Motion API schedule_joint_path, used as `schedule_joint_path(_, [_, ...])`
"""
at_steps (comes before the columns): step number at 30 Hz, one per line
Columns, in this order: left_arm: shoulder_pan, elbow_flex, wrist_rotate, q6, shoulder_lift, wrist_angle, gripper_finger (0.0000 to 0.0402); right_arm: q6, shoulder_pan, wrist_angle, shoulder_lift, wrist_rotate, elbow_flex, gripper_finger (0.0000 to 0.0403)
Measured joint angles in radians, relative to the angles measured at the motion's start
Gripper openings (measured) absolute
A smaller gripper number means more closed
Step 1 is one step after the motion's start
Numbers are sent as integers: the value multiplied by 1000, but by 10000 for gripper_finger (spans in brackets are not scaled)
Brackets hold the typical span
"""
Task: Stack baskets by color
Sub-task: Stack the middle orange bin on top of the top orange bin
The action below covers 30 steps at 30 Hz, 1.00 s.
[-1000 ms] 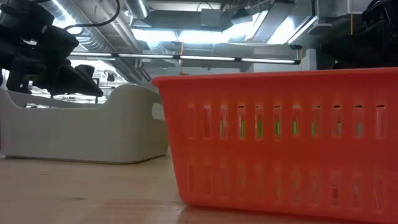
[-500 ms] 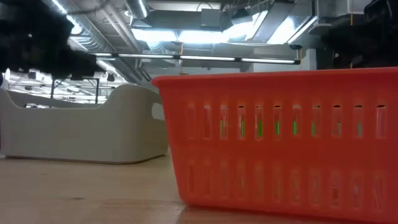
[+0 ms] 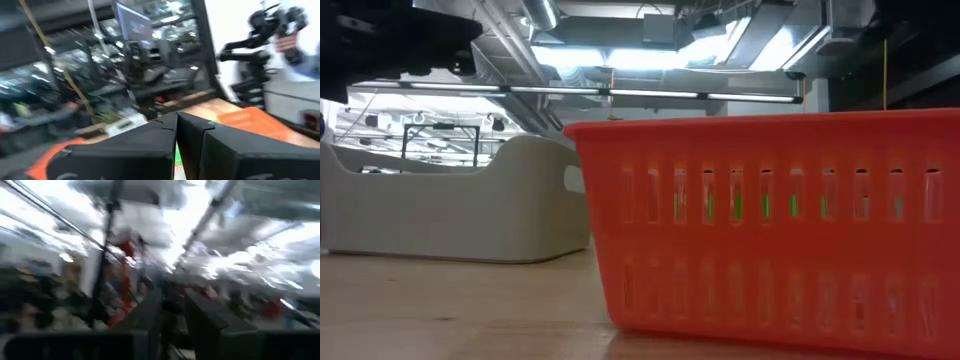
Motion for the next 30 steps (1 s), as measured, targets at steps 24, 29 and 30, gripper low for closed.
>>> schedule_joint_path(24, [0,10,-308,1,0,-50,0,23,-85,-1313,831,356,930,86])
schedule_joint_path(29, [0,10,-308,-2,0,-114,0,23,-85,-1315,903,335,927,86])
schedule_joint_path(30, [0,10,-308,-5,0,-123,0,47,-85,-1315,917,346,927,86])
